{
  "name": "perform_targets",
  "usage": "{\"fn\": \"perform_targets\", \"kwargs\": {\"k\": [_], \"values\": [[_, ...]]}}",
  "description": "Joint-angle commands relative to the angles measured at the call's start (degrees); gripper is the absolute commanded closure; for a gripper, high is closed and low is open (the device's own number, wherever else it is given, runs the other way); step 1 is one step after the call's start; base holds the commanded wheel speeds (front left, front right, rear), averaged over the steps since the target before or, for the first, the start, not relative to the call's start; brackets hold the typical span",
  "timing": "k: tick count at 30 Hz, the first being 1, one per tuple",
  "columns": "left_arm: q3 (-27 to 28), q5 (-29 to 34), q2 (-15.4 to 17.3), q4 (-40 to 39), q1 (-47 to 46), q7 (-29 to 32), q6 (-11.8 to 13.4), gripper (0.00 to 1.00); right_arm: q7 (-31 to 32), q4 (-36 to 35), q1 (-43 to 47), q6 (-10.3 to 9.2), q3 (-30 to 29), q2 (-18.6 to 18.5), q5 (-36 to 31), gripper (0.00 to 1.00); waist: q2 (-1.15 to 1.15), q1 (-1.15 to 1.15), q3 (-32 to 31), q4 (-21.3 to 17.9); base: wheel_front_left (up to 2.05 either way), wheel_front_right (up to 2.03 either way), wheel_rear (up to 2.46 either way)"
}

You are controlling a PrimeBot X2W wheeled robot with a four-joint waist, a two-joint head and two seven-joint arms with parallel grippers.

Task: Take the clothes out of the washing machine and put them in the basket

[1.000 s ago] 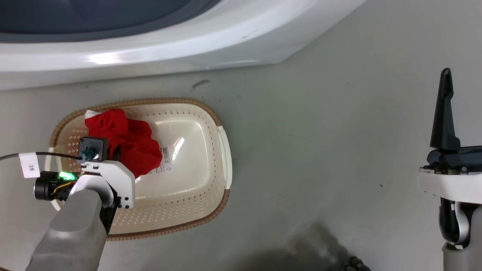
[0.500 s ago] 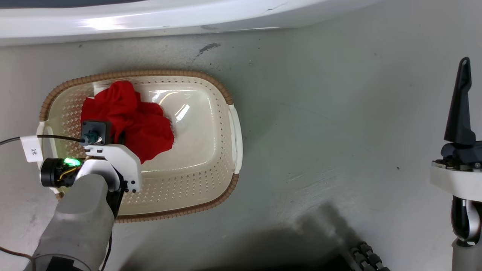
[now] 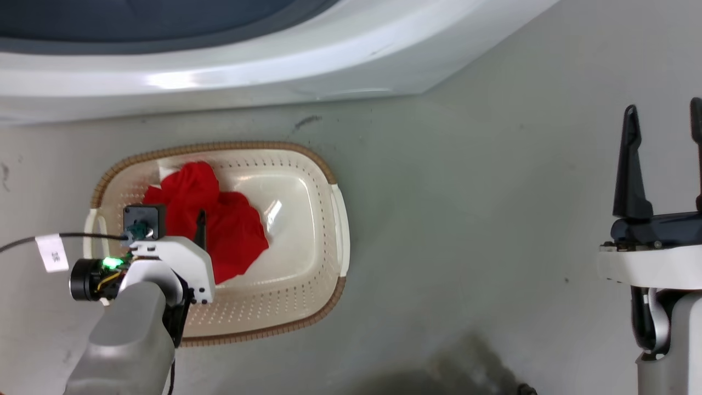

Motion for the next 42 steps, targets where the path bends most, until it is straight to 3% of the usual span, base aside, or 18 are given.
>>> {"fn": "perform_targets", "kwargs": {"k": [1, 13, 24, 35, 42], "values": [[0.8, 0.4, 0.2, -1.8, 1.7, -0.1, 0.4, 0.00, -0.1, 0.8, 0.4, -0.06, 0.2, 0.0, 0.1, 0.00, 0.00, 0.00, -3.8, 0.1, 0.00, 0.00, 0.00], [8.0, 7.4, 0.3, -22.9, 15.5, -0.1, 1.6, 0.00, -0.1, 5.4, 3.9, -0.06, 1.6, 0.0, 1.2, 0.00, 0.00, 0.00, -16.0, 1.4, 0.00, 0.00, 0.00], [14.9, 12.1, -0.6, -39.6, 19.6, -0.1, -0.2, 0.00, -0.1, 6.4, 4.6, -0.06, 1.9, 0.0, 3.0, 0.00, 0.00, 0.00, -18.3, 0.2, 0.00, 0.00, 0.00], [15.5, 14.4, 4.1, -42.5, 8.3, 0.8, -4.1, 0.00, -0.1, 7.2, 3.1, -0.06, 2.8, 0.0, 6.0, 0.00, 0.00, 0.00, -13.7, -4.8, 0.00, 0.00, 0.00], [11.7, 15.9, 10.1, -38.3, -7.4, 10.7, -6.2, 0.00, -0.1, 6.7, 1.8, -0.05, 3.1, 0.0, 7.6, 0.00, 0.00, 0.00, -8.1, -7.9, 0.00, 0.00, 0.00]]}}
